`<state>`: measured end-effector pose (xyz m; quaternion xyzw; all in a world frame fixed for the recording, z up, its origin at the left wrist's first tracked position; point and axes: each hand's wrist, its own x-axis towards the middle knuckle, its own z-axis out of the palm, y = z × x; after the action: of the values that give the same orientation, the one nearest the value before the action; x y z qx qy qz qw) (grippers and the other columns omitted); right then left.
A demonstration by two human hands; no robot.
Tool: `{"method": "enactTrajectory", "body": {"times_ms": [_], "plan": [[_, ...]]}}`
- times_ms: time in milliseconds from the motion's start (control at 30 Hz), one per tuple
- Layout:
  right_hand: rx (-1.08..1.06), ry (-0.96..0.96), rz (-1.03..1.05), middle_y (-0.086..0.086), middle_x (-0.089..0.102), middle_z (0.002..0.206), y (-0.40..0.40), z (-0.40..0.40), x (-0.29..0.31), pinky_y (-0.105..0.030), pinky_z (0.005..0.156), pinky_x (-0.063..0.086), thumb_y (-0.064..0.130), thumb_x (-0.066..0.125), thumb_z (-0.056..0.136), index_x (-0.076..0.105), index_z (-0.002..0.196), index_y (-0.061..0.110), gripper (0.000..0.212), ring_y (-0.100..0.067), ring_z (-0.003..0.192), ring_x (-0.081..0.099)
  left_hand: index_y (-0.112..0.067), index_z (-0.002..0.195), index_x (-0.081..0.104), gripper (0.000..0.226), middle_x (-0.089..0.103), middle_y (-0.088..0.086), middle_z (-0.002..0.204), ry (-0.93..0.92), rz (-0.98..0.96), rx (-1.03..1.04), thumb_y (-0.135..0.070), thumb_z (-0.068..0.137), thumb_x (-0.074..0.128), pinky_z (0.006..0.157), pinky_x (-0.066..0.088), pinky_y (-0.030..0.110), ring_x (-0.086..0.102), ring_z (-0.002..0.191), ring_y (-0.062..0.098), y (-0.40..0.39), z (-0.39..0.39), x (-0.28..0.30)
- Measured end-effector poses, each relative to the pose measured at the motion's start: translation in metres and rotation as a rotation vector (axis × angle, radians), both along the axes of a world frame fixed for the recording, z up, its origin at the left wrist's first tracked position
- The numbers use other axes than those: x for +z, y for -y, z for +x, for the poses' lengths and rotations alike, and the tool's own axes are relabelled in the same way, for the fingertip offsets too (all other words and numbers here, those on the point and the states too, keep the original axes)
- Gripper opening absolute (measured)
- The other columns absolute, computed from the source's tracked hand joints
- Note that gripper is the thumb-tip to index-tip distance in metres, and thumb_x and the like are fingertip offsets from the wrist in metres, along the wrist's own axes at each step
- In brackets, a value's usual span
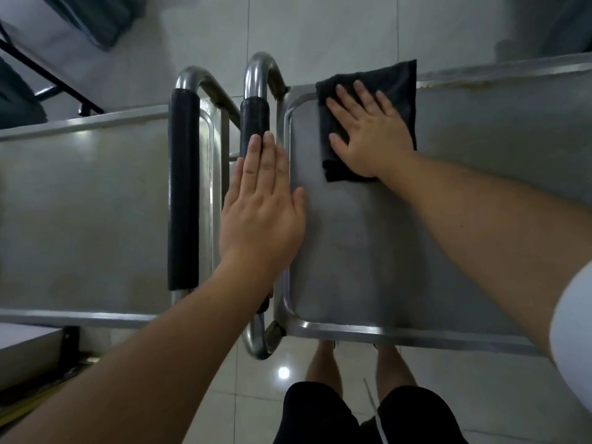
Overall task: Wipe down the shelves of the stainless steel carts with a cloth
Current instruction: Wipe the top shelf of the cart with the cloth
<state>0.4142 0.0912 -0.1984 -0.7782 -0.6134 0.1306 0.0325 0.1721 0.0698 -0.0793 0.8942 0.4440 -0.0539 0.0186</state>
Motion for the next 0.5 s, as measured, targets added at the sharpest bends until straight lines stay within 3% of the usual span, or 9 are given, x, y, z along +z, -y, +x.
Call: {"method": "enactTrajectory", "body": {"times_ms": [167, 500], "plan": [[-0.051, -0.026, 0.011, 0.004, 0.018, 0.173, 0.065, -0.049, -0.001, -0.048, 0.129, 0.007, 0.062, 0.025, 0.102, 0.022, 0.165, 0.029, 0.071, -0.023, 0.160, 0.010, -0.008, 0.166, -0.001, 0.066, -0.015, 0.006, 0.175, -0.019, 0.025, -0.010, -0.045, 0.113, 0.013, 0.126, -0.021, 0.033, -0.021, 0.160, 0.016, 0.001, 0.000, -0.001], [0.080, -0.026, -0.087, 0.007, 0.010, 0.174, 0.311, -0.093, -0.002, -0.053, 0.125, 0.022, 0.058, 0.035, 0.105, 0.014, 0.167, 0.031, 0.071, -0.020, 0.161, 0.006, -0.010, 0.168, -0.001, 0.068, -0.017, 0.003, 0.175, -0.026, -0.014, 0.012, -0.048, 0.112, 0.009, 0.124, -0.024, 0.030, -0.026, 0.158, 0.012, 0.003, 0.002, 0.005]]}}
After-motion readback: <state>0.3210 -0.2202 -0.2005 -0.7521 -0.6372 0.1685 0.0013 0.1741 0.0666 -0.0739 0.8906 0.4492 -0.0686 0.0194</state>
